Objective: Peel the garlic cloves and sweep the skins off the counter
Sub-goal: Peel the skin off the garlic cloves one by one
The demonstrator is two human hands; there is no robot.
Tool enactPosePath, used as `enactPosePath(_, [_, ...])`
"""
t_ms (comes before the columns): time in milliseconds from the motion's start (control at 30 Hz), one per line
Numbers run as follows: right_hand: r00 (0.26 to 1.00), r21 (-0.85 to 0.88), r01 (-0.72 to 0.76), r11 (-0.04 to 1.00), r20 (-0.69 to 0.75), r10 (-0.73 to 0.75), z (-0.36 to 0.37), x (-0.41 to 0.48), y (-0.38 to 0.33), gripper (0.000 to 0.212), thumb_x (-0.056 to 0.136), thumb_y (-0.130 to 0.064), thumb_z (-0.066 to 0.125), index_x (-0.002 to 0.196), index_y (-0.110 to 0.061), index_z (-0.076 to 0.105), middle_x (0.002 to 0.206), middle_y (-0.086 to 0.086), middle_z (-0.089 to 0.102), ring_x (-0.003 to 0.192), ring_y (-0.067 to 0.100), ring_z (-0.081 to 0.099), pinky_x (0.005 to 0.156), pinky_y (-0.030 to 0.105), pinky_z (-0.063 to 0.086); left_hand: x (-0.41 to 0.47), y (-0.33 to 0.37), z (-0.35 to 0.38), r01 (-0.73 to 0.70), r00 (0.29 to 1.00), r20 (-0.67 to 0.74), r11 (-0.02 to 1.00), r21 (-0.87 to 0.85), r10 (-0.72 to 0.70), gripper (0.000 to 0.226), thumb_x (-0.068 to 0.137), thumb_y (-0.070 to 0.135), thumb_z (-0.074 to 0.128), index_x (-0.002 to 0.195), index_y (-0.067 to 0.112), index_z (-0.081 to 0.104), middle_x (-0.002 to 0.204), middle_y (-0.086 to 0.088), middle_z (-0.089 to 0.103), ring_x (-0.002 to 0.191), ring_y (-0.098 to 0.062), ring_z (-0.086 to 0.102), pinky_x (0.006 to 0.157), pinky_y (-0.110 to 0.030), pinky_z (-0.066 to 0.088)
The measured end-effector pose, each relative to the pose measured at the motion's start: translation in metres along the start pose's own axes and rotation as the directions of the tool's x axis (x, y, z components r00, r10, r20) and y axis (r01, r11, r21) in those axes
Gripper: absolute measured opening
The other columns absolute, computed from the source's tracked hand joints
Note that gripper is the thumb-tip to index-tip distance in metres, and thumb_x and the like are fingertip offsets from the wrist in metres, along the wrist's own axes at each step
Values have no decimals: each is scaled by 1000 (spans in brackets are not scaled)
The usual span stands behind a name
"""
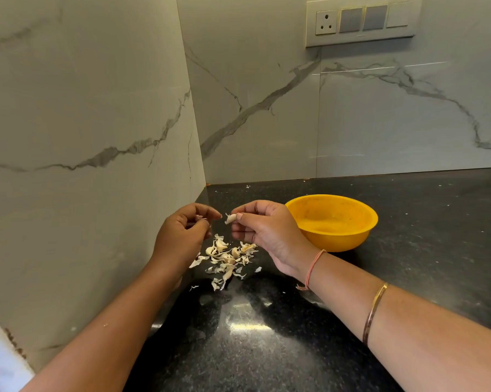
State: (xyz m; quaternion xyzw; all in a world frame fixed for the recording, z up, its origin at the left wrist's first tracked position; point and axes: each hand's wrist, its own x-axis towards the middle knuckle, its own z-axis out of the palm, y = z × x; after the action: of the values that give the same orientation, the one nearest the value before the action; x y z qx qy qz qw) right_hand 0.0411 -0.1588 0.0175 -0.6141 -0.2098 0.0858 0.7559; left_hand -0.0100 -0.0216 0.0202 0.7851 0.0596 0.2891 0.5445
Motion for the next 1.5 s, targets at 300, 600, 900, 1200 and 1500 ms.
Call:
enactPosePath(300, [998, -34, 54, 998, 18, -53, 2, -4, -2, 16, 85, 12, 54, 91, -1, 62, 83, 11, 66, 77, 17, 67, 74, 29, 58, -4, 3, 2, 105, 992, 78, 990, -91, -98, 4, 84, 16, 67, 80, 15, 68, 76, -6, 66, 74, -21, 59, 74, -36, 52])
enactPosePath(600, [969, -341, 239, 909, 27, -245, 6, -7, 2, 16, 82, 0, 65, 80, -16, 63, 86, 15, 70, 81, 25, 69, 76, 37, 58, -5, 3, 4, 28, 999, 21, 997, -74, -26, 15, 80, 6, 69, 80, 16, 57, 75, -4, 63, 67, -15, 57, 69, -32, 49])
enactPosePath(900, [964, -430, 261, 864, 70, -257, 10, -6, 3, 14, 82, -3, 65, 92, -13, 63, 87, 9, 69, 79, 22, 69, 75, 40, 58, -3, 0, 5, -109, 994, 2, 985, 134, 110, 25, 80, 9, 68, 83, 24, 47, 70, 3, 57, 63, -9, 53, 60, -19, 42])
enactPosePath(1200, [993, -170, 100, 980, 85, -87, 8, -8, -2, 7, 84, 5, 61, 88, 0, 63, 77, 13, 66, 62, 13, 64, 62, 23, 57, -3, 1, 1, -155, 987, -17, 967, 202, 162, 28, 81, 12, 66, 89, 30, 45, 78, 0, 60, 68, -9, 55, 56, -11, 39])
enactPosePath(1500, [997, -44, 20, 999, 74, -17, 5, -5, -2, 7, 86, 5, 59, 90, 0, 61, 76, 11, 64, 66, 17, 63, 70, 34, 57, -7, 6, 2, -142, 989, -16, 972, 186, 147, 24, 87, 12, 58, 70, 28, 65, 62, 5, 59, 50, 2, 49, 44, -8, 34])
